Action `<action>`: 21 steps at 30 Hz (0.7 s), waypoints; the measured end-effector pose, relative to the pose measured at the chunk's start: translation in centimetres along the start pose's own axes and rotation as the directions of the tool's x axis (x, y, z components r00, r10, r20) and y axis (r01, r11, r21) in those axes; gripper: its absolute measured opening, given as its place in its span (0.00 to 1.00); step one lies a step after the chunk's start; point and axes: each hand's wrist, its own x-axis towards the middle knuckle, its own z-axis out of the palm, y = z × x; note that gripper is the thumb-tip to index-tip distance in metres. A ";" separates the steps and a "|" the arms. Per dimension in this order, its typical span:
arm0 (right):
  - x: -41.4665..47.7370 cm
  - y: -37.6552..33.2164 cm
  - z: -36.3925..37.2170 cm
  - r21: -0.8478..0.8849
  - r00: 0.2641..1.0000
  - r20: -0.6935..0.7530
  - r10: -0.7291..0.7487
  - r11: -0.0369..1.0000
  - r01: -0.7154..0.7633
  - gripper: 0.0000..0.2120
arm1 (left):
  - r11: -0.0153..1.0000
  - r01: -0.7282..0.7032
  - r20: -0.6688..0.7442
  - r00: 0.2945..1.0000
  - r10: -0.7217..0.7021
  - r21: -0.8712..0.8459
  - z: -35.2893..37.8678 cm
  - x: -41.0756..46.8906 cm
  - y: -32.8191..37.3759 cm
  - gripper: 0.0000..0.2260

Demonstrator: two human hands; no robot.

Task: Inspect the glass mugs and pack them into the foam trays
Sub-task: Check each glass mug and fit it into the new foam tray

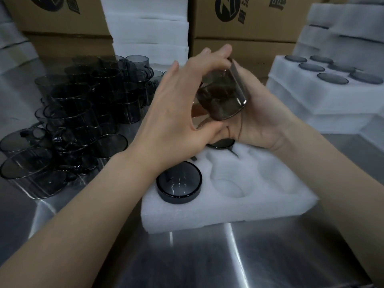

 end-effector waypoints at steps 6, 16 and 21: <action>0.3 0.4 -0.2 -0.115 0.960 -0.190 -0.207 0.975 0.188 0.21 | 0.989 0.135 -0.047 0.990 -0.132 0.060 0.4 -0.1 -0.3 0.34; 0.2 0.4 0.2 -0.135 0.897 -0.321 -0.304 0.952 0.274 0.07 | 0.992 0.047 0.080 0.995 -0.056 0.118 0.3 0.0 -0.5 0.34; 0.3 0.6 -0.1 -0.212 0.884 -0.344 -0.316 0.944 0.255 0.09 | 0.989 0.100 0.030 0.994 -0.104 0.109 0.3 0.1 -0.4 0.27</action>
